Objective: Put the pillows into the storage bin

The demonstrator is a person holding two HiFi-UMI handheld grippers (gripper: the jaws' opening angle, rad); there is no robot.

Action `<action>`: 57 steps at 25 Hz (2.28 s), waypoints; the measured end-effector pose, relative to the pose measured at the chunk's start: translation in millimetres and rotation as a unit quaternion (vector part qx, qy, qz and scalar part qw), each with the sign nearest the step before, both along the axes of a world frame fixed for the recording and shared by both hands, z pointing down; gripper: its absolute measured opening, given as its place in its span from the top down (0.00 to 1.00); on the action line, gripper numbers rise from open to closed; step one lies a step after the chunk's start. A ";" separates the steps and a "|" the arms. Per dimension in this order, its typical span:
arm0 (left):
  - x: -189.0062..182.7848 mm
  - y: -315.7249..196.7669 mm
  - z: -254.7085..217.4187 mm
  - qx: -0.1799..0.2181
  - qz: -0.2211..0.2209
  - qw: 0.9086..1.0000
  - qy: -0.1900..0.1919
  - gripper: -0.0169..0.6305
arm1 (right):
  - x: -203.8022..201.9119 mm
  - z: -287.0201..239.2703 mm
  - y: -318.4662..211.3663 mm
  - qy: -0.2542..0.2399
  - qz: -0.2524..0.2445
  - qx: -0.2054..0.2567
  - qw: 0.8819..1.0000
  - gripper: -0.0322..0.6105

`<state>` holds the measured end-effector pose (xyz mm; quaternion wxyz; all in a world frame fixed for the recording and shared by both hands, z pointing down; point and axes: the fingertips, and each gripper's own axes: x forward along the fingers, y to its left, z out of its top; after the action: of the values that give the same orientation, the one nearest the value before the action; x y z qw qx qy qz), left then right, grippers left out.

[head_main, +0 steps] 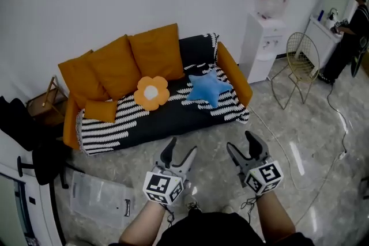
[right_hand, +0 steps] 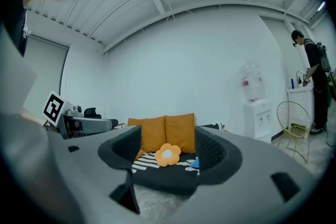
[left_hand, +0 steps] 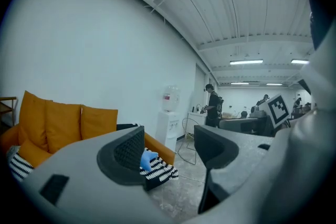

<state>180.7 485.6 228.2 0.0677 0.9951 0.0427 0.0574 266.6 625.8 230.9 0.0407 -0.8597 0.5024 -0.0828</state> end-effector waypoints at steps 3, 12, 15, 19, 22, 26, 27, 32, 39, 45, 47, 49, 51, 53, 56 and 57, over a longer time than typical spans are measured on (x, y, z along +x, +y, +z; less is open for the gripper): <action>1.8 -24.6 -1.2 -0.002 0.010 1.000 0.004 0.54 | -0.2 -3.4 -22.4 0.005 0.011 -0.001 1.000 0.44; 12.0 -56.6 3.3 -0.011 0.012 1.000 0.004 0.54 | 9.6 -1.7 -54.8 0.007 0.009 -0.012 1.000 0.44; 22.5 -62.3 6.4 -0.014 0.001 1.000 0.001 0.54 | 22.6 0.7 -59.6 0.003 0.002 -0.013 1.000 0.44; 42.3 -62.1 10.9 -0.012 -0.017 1.000 -0.005 0.54 | 46.7 6.9 -62.2 -0.002 -0.018 -0.008 1.000 0.44; 60.6 -55.3 12.3 -0.010 -0.030 0.999 -0.013 0.54 | 71.8 9.5 -62.2 -0.011 -0.037 -0.002 0.999 0.44; 96.6 -46.8 7.4 -0.005 -0.052 0.998 -0.018 0.54 | 115.9 6.9 -59.1 -0.015 -0.062 0.010 0.998 0.44; 106.9 -43.8 5.5 -0.005 -0.058 0.998 -0.018 0.54 | 127.8 6.4 -57.5 -0.017 -0.068 0.013 0.997 0.44; 155.0 -24.7 -0.5 0.002 -0.074 0.997 -0.020 0.54 | 183.5 4.8 -47.5 -0.029 -0.089 0.027 0.995 0.44; 199.1 -13.3 -2.9 -0.026 -0.089 0.995 -0.023 0.54 | 235.1 11.3 -37.3 -0.041 -0.107 0.041 0.993 0.44; 229.7 -18.0 5.4 -0.031 -0.089 0.995 -0.031 0.54 | 262.2 17.8 -40.7 -0.049 -0.108 0.038 0.992 0.44; 240.6 -23.8 9.1 -0.036 -0.086 0.995 -0.033 0.54 | 271.0 21.6 -44.8 -0.054 -0.105 0.038 0.992 0.43; 251.7 -32.5 12.8 -0.042 -0.081 0.995 -0.035 0.54 | 280.0 24.1 -51.4 -0.059 -0.098 0.037 0.993 0.43; 262.5 -43.3 17.4 -0.047 -0.073 0.996 -0.035 0.54 | 288.2 26.9 -60.5 -0.060 -0.090 0.035 0.994 0.42; 273.3 -56.1 22.6 -0.051 -0.061 0.996 -0.035 0.54 | 296.2 30.1 -71.3 -0.060 -0.078 0.032 0.995 0.41; 290.5 -76.3 29.3 -0.059 -0.038 0.997 -0.041 0.54 | 309.9 31.8 -88.7 -0.062 -0.055 0.025 0.996 0.41; 296.1 -83.8 30.6 -0.060 -0.030 0.997 -0.043 0.54 | 314.6 32.6 -95.0 -0.063 -0.047 0.023 0.997 0.41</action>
<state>476.8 401.9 258.8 0.1310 0.9867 0.0131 0.0951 581.3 530.8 263.5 0.0886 -0.8270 0.5404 -0.1272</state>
